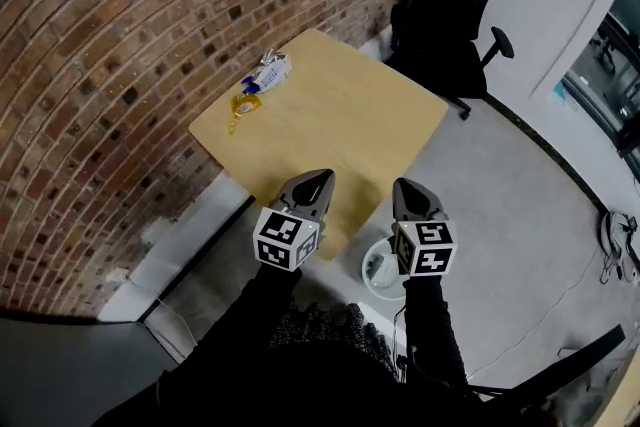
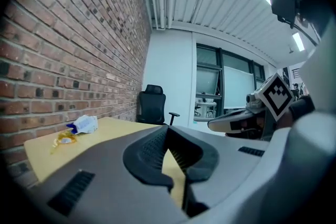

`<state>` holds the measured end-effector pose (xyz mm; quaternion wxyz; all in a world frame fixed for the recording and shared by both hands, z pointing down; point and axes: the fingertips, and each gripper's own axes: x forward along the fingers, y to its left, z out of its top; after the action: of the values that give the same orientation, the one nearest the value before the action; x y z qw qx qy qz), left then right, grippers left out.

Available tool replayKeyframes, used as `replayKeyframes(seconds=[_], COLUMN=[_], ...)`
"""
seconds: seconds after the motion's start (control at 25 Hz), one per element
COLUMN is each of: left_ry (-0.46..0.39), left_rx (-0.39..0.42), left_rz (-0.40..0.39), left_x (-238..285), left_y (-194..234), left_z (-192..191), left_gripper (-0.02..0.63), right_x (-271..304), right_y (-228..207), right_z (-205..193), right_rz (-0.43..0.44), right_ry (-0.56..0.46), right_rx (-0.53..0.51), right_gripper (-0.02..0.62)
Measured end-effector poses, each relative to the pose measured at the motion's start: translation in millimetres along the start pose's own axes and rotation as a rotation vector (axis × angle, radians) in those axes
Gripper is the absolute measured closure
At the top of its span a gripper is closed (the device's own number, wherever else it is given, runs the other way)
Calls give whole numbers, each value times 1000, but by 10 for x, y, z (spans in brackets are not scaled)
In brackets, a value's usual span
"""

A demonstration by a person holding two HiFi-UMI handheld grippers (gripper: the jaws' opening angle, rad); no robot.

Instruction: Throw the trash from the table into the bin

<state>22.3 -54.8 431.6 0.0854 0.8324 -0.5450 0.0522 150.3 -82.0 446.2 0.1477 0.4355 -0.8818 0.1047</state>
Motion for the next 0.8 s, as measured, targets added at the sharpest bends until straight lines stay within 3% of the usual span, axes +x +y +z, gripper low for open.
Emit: replayKeyframes(seconds=[0.48, 0.8], left_ry=[-24, -6], left_rx=[1, -13], left_rz=[70, 93], left_x=[-718, -1020], left_y=[1717, 2431], left_z=[154, 88], left_gripper=[600, 600], right_x=[1168, 1686], right_y=[1412, 2043], right_z=[501, 677], right_rz=[57, 83], right_ry=[0, 6], right_rx=[-34, -52], right_gripper=[583, 583])
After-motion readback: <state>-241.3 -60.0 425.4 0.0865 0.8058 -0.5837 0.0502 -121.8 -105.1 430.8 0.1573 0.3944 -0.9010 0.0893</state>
